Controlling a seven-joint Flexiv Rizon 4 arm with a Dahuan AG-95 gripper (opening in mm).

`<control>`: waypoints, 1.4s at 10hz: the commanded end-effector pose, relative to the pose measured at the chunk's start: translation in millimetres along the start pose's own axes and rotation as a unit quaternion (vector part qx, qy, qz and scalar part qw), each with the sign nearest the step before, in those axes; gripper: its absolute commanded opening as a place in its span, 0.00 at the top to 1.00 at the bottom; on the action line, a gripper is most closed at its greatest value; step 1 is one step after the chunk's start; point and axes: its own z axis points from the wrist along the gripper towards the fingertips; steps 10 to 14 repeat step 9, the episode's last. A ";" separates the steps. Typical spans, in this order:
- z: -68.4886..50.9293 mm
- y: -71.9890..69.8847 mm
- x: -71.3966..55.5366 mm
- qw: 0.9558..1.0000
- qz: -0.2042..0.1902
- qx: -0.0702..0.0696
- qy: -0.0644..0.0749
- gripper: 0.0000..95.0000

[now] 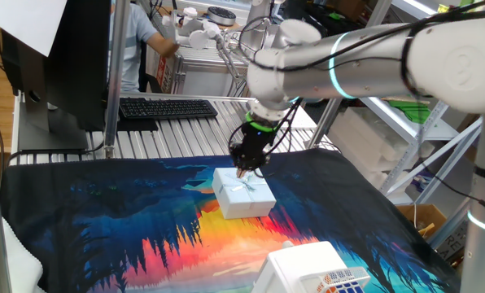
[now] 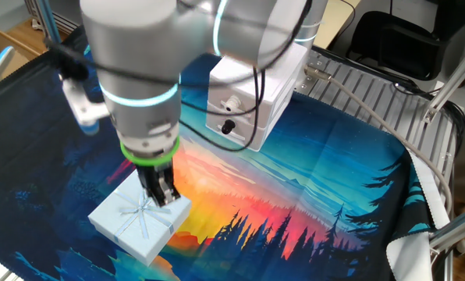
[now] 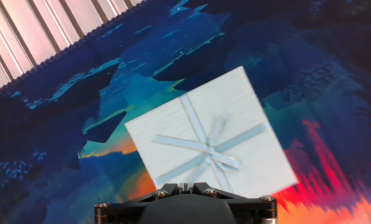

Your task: Slide the outer casing onto the gift box

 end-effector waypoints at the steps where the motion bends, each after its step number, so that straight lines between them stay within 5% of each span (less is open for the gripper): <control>1: -10.0 -5.2 0.9 1.000 0.000 -0.001 0.001 1.00; 4: -19.0 -11.1 2.7 1.000 0.005 -0.001 0.004 1.00; 9: -41.6 -31.4 7.4 0.999 0.032 0.035 0.009 1.00; 14: -41.6 -31.4 7.4 0.999 0.032 0.035 0.009 1.00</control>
